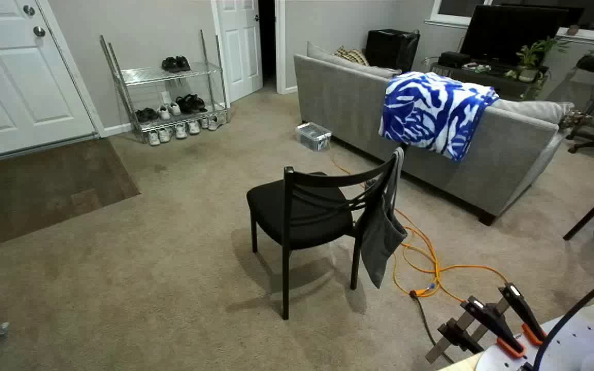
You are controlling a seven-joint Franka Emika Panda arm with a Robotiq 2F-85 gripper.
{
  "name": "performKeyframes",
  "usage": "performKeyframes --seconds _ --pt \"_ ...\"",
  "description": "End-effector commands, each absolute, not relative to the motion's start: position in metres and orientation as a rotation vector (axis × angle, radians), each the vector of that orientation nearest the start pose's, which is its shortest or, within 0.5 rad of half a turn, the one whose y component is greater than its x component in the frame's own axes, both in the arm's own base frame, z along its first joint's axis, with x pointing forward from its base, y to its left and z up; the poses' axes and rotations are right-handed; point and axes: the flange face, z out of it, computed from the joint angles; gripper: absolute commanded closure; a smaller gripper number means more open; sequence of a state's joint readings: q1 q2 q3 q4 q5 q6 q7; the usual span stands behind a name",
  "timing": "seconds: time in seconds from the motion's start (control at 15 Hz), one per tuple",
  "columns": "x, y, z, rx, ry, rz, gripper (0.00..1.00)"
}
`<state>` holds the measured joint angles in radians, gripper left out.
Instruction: Move the bag from the right side of the chair to the left side
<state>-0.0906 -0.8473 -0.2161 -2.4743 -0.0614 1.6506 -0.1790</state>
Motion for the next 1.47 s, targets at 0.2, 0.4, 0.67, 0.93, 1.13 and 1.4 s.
performKeyframes --seconds 0.2,0.4,0.67,0.93,1.13,1.4 --pt "0.281 -0.111 0.553 -3.044 0.08 -0.048 0.0" --pt "0.281 -0.111 0.553 -3.044 0.08 -0.048 0.0" --pt "0.281 -0.111 0.553 -3.044 0.08 -0.048 0.0" --pt "0.279 -0.112 0.551 -3.051 0.006 -0.037 0.0" --pt "0.287 -0.121 0.543 -3.082 -0.214 -0.056 0.0" --pt "0.314 -0.146 0.531 -3.098 -0.474 -0.091 0.0"
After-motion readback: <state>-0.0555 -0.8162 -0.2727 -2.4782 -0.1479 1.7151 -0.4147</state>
